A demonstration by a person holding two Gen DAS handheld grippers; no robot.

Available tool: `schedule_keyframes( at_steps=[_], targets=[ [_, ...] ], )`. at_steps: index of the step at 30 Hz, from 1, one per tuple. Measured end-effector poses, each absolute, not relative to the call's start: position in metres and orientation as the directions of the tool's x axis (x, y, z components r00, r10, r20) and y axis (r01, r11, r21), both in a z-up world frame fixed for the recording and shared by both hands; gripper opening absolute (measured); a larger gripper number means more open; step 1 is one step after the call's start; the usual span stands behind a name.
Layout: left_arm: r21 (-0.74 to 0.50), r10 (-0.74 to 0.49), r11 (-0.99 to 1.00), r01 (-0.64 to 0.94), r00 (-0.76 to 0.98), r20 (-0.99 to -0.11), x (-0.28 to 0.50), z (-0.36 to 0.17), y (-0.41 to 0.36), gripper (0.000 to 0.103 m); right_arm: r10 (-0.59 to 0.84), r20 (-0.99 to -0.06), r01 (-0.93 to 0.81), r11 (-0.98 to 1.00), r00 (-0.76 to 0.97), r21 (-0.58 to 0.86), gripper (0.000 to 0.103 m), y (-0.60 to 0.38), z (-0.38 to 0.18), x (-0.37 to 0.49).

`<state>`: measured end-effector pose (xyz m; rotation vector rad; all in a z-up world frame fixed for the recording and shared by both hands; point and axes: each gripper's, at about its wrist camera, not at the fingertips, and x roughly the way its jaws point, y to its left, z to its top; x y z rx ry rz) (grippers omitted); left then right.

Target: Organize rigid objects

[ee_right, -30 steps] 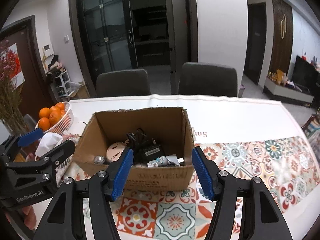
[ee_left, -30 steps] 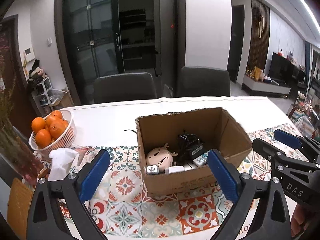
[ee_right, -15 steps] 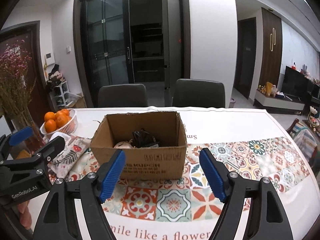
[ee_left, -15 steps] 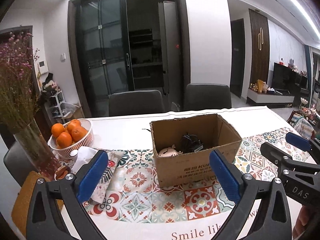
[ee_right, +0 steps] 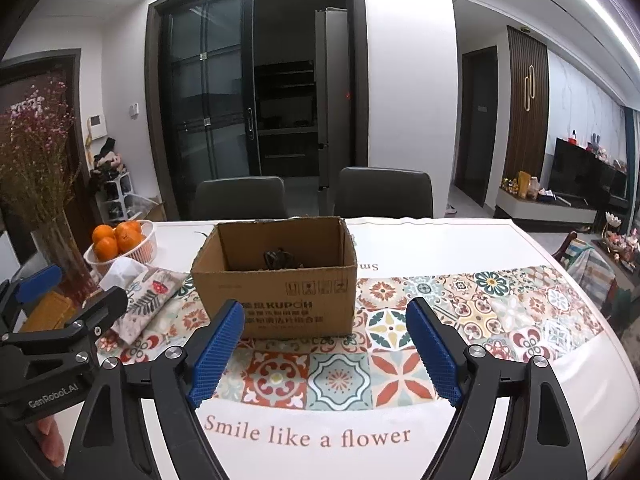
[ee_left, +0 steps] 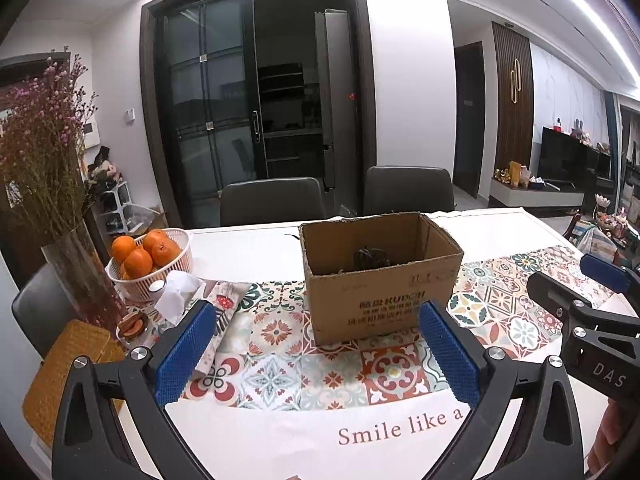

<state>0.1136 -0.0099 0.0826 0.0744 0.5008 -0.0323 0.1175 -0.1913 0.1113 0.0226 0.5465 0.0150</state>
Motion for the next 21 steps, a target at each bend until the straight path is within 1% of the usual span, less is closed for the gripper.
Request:
schedule_keyframes(
  at_steps=[21],
  targets=[
    [0.042,-0.019,0.998,0.044,0.876,-0.481,0.086,0.078,-0.005,0.103,0.023,-0.504,-0.024,1.0,0.863,0.005,0.084,-0.184,0.109,0.09]
  ],
)
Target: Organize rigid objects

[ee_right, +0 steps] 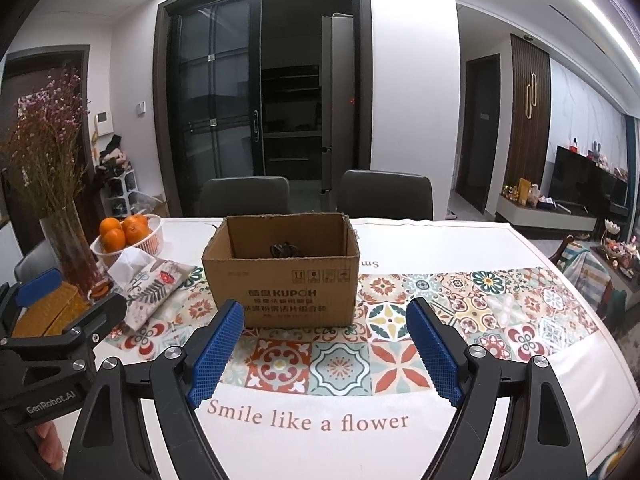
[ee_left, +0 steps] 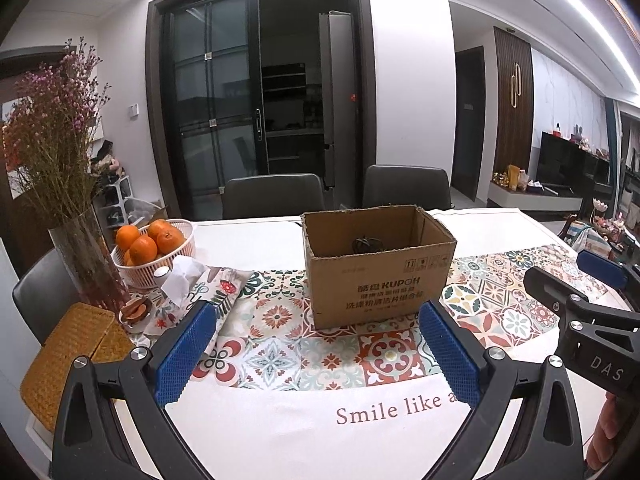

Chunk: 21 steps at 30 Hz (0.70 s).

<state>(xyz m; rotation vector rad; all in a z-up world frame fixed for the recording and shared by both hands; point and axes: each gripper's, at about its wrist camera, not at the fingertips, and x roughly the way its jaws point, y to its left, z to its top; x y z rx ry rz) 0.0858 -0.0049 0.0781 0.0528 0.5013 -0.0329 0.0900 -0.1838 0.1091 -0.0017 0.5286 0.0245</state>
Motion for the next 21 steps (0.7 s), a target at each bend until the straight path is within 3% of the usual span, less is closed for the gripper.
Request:
schedule_keyframes(
  at_steps=[21],
  targets=[
    [0.05,-0.009,0.998,0.037,0.883,-0.47,0.0811,0.081,-0.0038,0.103,0.026,-0.5,-0.03,1.0,0.866,-0.001,0.084,-0.1824,0.1095,0.0886]
  ],
)
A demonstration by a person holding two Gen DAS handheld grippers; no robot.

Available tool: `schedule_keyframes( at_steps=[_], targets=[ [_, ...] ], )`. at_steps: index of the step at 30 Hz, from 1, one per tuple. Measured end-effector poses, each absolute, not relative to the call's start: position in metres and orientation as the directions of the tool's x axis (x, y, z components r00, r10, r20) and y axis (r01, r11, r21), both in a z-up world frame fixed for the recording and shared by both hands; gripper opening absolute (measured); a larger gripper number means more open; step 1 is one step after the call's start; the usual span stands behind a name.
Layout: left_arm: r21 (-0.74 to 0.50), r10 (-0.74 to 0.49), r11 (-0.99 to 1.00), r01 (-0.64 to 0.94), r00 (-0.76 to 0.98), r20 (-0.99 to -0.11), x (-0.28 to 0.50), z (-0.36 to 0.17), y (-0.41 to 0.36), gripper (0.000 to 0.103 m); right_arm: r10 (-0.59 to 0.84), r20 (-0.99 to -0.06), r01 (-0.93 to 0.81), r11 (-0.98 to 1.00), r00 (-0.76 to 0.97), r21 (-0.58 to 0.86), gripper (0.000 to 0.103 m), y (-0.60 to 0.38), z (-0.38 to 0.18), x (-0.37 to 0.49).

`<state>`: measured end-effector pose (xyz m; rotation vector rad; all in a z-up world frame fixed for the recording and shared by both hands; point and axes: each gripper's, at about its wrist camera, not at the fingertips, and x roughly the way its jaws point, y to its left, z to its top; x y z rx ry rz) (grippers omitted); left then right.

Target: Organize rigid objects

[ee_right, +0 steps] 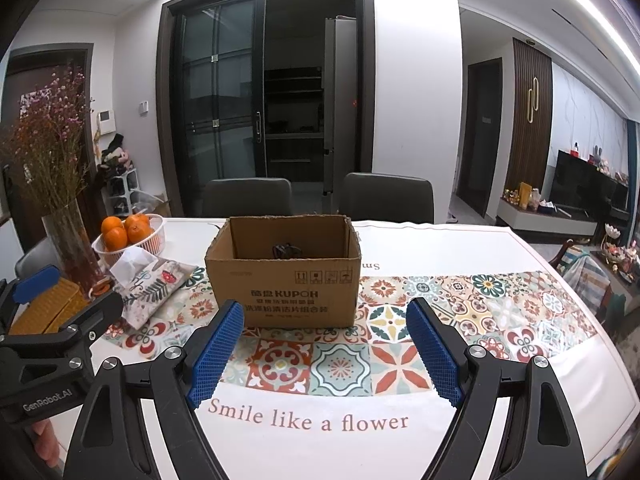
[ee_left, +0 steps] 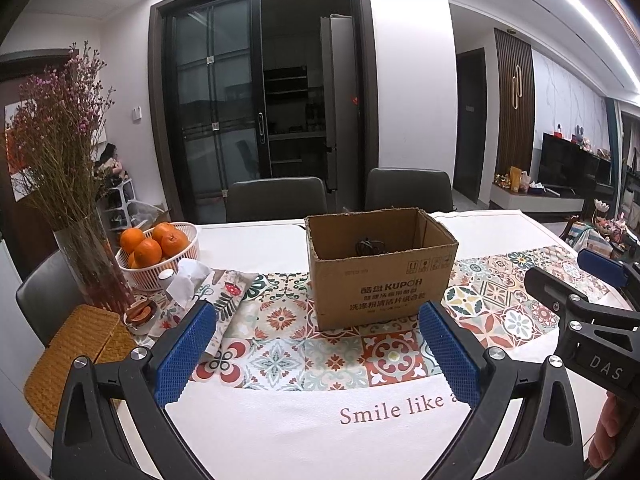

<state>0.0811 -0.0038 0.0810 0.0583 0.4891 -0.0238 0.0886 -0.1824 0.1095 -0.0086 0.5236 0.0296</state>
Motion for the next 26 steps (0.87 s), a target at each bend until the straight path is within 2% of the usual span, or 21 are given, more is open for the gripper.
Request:
schedule_keyframes(
  at_steps=[26],
  targets=[
    [0.064,0.01,0.998,0.022,0.89,-0.455,0.0777,0.0844,-0.0039,0.103,0.028,-0.499,-0.033,0.999,0.866,-0.002,0.084,-0.1811,0.1116,0.0885]
  ],
)
